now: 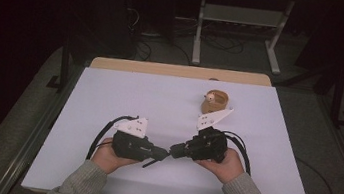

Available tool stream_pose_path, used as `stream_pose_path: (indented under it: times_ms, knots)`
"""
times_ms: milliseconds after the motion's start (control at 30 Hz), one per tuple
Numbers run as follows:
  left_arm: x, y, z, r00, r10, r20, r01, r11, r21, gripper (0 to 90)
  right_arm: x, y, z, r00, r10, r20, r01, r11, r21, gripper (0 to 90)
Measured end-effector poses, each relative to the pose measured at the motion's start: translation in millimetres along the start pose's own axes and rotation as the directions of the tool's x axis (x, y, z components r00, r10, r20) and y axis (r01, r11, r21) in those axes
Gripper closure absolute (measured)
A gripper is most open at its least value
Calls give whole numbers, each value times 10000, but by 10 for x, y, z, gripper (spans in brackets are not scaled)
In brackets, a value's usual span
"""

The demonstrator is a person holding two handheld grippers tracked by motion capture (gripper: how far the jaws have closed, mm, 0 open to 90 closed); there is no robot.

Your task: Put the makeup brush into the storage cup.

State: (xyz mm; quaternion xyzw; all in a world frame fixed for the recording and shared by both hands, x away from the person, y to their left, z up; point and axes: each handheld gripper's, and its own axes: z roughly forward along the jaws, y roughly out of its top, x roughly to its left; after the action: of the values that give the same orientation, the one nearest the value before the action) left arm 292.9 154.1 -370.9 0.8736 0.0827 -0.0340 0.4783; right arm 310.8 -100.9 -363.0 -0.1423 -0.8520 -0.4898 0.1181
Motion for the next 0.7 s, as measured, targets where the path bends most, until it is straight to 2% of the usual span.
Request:
stream_pose_path:
  times_ms: [233, 467, 700]
  knots:
    - [-6, 1, 30, 10000, -14, -36, 14, 9999, 137, 840, 0, -23, 5, 10000, 20, 55, -21, 9999, 118, 803]
    - [-22, 24, 107, 10000, 27, 35, -30, 9969, 781, 813, 29, -5, 14, 9996, -209, 178, 200, 9985, 504, 804]
    - [-21, 19, 153, 9999, -118, 102, 107, 9946, 1035, 783, 64, 54, -52, 9988, -398, 292, 380, 9975, 592, 804]
